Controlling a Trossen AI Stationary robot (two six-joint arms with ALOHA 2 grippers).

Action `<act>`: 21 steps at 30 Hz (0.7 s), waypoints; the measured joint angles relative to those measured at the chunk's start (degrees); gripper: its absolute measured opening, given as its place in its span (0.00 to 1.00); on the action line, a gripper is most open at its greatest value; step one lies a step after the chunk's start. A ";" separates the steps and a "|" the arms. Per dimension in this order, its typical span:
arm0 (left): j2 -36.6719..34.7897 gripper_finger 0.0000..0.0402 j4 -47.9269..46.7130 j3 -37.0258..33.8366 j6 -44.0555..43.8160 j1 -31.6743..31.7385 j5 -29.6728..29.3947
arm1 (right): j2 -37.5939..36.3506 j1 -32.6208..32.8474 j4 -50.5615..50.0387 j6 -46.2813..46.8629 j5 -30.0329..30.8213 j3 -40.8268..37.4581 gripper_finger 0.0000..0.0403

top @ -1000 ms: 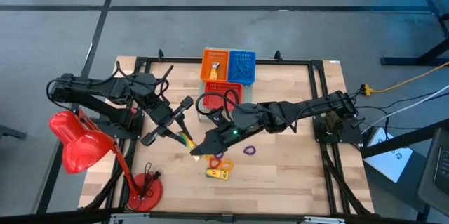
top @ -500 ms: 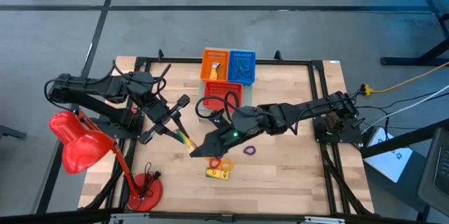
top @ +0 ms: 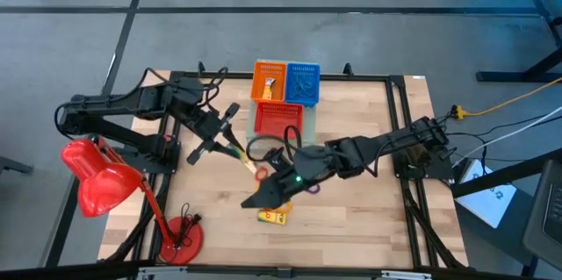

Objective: Pick & Place Office Desk Supplies
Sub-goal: Put the yellow crayon box into the orange bin

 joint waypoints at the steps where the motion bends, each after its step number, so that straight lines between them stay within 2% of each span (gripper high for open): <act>1: -0.06 0.17 -0.43 0.00 0.40 0.68 0.31 | 0.01 0.38 -0.47 0.36 0.68 0.00 0.75; 9: -0.08 0.17 -2.93 0.00 2.45 5.97 -0.84 | 0.01 4.00 -4.67 4.61 3.37 0.00 0.75; 15: -0.17 0.17 -4.05 0.00 4.03 11.86 -8.31 | 0.01 7.95 -13.93 9.62 5.31 0.00 0.75; 21: 0.53 0.19 -0.32 0.07 4.38 19.23 -16.91 | 0.01 10.95 -18.59 13.88 11.61 0.00 0.75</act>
